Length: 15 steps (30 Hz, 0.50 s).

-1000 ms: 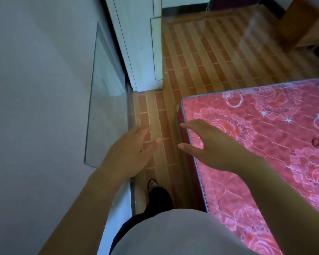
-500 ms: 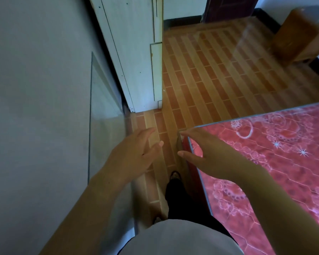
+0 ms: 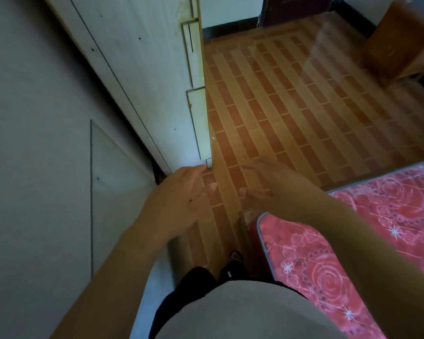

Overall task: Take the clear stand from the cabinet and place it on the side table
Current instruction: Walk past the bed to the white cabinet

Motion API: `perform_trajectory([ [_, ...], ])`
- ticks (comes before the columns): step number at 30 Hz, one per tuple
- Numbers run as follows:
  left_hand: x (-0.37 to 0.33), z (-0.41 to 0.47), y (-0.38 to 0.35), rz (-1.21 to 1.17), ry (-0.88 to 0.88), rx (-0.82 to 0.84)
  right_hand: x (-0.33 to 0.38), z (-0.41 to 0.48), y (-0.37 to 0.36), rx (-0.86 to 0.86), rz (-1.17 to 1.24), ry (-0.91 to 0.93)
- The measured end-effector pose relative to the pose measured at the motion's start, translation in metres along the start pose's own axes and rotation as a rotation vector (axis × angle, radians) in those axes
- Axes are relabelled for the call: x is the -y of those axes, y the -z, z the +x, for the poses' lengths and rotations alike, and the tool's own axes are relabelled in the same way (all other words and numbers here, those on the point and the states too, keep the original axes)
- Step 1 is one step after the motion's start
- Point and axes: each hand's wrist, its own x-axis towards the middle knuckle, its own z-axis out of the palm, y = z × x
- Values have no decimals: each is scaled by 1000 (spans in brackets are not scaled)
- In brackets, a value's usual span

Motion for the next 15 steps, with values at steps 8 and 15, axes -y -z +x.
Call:
perform_trajectory([
  [8, 35, 104, 40, -22, 21, 67, -13, 105, 23, 48, 70, -24],
  [15, 24, 228, 80, 36, -169, 163, -34, 175, 76, -107, 62, -192],
])
